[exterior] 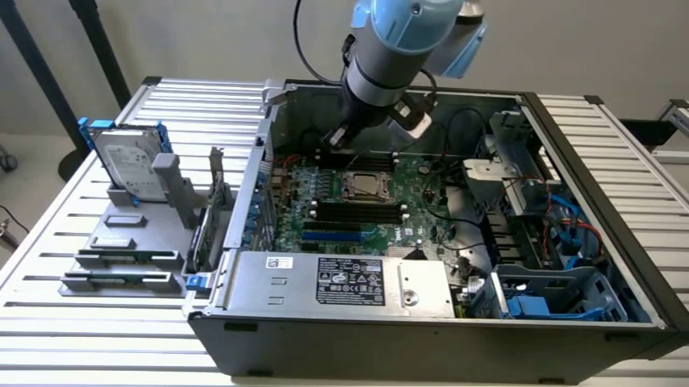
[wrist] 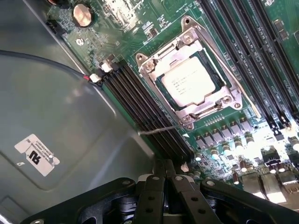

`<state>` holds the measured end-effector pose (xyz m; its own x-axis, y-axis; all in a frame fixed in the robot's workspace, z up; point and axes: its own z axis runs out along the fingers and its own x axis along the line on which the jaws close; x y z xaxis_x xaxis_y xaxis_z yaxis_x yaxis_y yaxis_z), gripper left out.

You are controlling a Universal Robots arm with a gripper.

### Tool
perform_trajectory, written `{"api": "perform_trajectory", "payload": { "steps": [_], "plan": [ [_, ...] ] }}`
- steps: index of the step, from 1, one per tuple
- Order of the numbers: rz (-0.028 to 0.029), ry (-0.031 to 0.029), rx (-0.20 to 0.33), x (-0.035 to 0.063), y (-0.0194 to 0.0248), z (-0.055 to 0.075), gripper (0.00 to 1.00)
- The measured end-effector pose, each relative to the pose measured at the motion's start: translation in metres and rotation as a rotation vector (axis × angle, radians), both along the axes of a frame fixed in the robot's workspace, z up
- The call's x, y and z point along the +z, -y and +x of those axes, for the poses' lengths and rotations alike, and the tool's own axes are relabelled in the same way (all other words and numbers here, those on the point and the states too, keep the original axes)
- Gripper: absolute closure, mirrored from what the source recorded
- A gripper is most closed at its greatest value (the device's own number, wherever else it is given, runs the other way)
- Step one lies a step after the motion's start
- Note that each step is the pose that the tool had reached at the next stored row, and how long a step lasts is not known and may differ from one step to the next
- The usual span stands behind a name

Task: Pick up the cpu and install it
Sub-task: 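Install the first cpu locking lever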

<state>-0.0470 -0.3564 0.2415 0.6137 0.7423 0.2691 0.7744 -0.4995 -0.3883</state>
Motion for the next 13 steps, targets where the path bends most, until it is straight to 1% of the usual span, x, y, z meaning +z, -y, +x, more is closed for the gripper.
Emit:
{"api": "perform_trajectory", "payload": {
  "steps": [3, 5, 6, 9, 10, 12, 13],
  "plan": [
    [-0.0003, 0.0013, 0.000, -0.0046, 0.0002, 0.000, 0.89],
    [-0.0004, 0.0047, 0.000, -0.0080, 0.0003, 0.000, 0.89],
    [-0.0004, 0.0077, 0.000, -0.0094, 0.0002, 0.000, 0.89],
    [-0.0014, 0.0209, 0.000, -0.0129, 0.0002, 0.000, 0.89],
    [-0.0018, 0.0266, 0.000, -0.0138, 0.0003, 0.000, 0.89],
    [-0.0026, 0.0415, 0.000, -0.0152, 0.0003, -0.001, 0.89],
    [-0.0024, 0.0475, 0.000, -0.0161, 0.0002, -0.001, 0.89]
  ]
}}
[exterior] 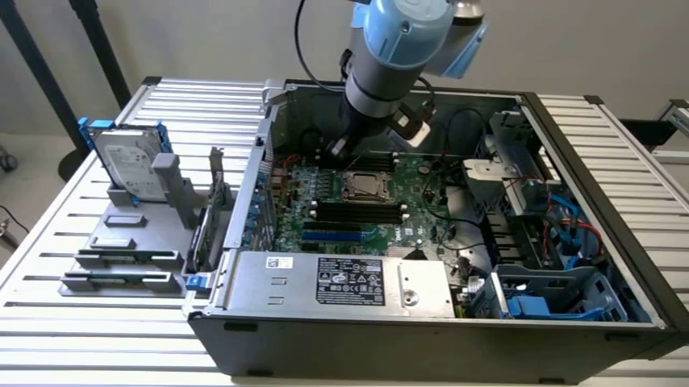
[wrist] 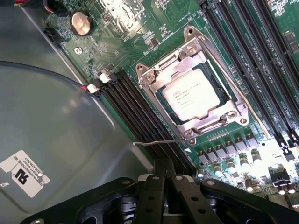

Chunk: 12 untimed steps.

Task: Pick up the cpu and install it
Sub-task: 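Install the first cpu locking lever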

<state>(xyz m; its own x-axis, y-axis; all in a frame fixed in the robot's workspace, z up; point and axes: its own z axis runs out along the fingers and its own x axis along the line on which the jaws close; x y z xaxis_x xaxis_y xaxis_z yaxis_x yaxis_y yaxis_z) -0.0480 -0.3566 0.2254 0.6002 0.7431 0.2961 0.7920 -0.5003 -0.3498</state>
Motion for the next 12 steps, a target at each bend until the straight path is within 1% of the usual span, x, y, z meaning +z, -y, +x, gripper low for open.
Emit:
{"api": "perform_trajectory", "payload": {
  "steps": [2, 4, 12],
  "plan": [
    [-0.0001, 0.0088, 0.001, -0.0016, 0.0001, -0.002, 0.89],
    [0.0000, 0.0155, 0.005, -0.0038, 0.0001, -0.004, 0.89],
    [0.0000, 0.0346, 0.038, -0.0130, 0.0001, -0.007, 0.89]
  ]
}}
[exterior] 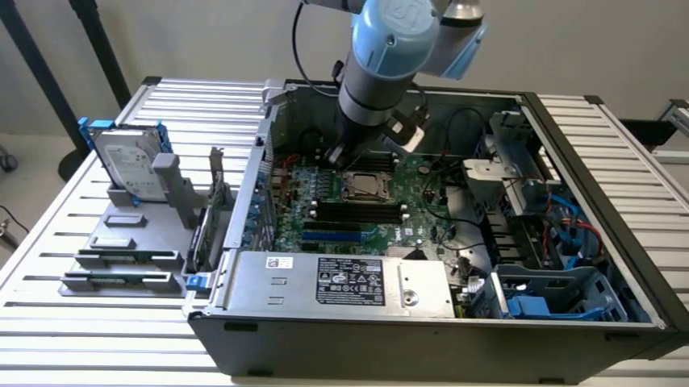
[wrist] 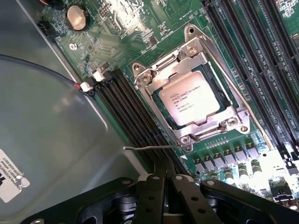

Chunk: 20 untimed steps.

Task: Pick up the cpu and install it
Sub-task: 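Install the first cpu locking lever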

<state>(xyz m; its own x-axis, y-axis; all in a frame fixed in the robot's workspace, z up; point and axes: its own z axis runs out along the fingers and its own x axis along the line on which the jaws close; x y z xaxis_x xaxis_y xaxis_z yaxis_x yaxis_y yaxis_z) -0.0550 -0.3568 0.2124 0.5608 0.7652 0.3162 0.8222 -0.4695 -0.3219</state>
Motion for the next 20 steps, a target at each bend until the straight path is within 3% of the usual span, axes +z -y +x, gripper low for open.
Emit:
{"api": "perform_trajectory", "payload": {
  "steps": [10, 14, 20],
  "plan": [
    [-0.0013, 0.0319, 0.008, -0.0112, 0.0000, -0.001, 0.89],
    [-0.0099, 0.0372, 0.009, -0.0122, 0.0000, -0.002, 0.89],
    [-0.0160, 0.0447, 0.009, -0.0145, -0.0010, -0.002, 0.89]
  ]
}}
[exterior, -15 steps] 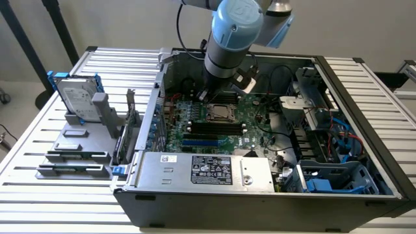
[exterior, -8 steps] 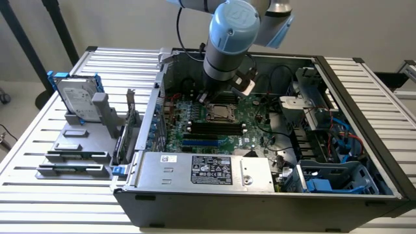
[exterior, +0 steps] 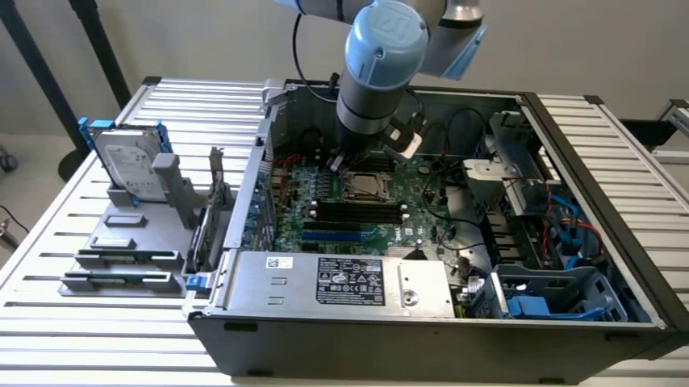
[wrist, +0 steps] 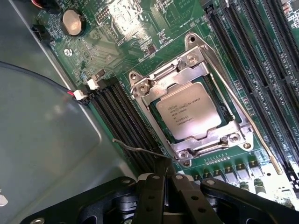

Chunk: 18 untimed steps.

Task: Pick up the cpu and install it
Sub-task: 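Install the first cpu locking lever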

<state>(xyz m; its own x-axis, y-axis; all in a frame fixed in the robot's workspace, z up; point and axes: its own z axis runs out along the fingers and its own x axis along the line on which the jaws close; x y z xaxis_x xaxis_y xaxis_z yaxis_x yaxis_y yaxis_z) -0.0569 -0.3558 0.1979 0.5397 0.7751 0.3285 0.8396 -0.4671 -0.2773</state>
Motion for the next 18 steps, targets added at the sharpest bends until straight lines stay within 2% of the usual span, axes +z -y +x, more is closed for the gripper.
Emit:
{"api": "perform_trajectory", "payload": {
  "steps": [6, 8, 12, 15, 18],
  "plan": [
    [-0.0077, 0.0017, 0.000, -0.0014, -0.0039, 0.0000, 0.89],
    [-0.0129, 0.0017, 0.000, -0.0017, -0.0045, 0.0000, 0.89],
    [-0.0277, 0.0016, 0.000, -0.0020, -0.0049, 0.0000, 0.89],
    [-0.0333, 0.0016, 0.000, -0.0022, -0.0060, 0.0000, 0.89],
    [-0.0359, 0.0017, 0.000, -0.0023, -0.0081, 0.0001, 0.89]
  ]
}}
